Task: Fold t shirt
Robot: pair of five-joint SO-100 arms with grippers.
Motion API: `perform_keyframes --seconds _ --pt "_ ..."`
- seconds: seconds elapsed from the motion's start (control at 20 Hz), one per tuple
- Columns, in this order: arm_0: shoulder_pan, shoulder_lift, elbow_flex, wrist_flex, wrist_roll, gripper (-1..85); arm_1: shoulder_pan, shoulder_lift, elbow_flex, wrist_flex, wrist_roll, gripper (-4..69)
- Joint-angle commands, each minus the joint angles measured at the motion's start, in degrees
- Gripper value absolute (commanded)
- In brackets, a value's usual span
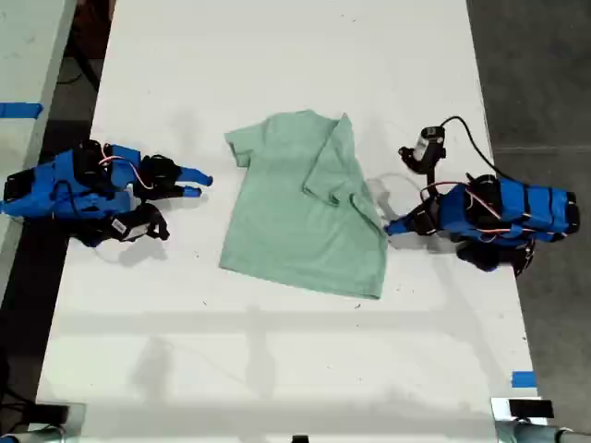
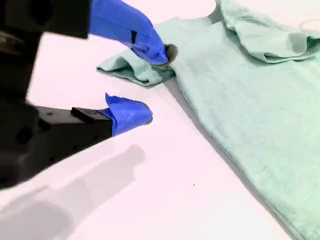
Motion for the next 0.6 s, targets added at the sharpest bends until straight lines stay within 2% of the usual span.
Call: perform_keyframes --seconds 0.0,0.1,0.3,0.4,0.55 --pt "3.3 0.3 0.0 -1.1 2.4 0.1 0.7 0.6 3.5 -1.1 -1.1 6.8" --pt "2.0 -0.5 -1.0 -2.5 -1.9 -0.1 0.7 0.6 3.5 -1.1 -1.1 6.8" --pt "-1.6 -26.4 -14.9 -2.8 -1.6 -0.1 0.7 0.6 3.5 -1.1 -1.1 6.8" --pt "-5.0 -48.6 -30.8 -2.6 4.0 4.0 1.1 0.6 3.5 -1.1 -1.1 6.8" --pt "-10.5 -83.1 -60.7 -0.1 21.1 17.3 1.1 0.6 3.5 -1.1 -1.1 6.8"
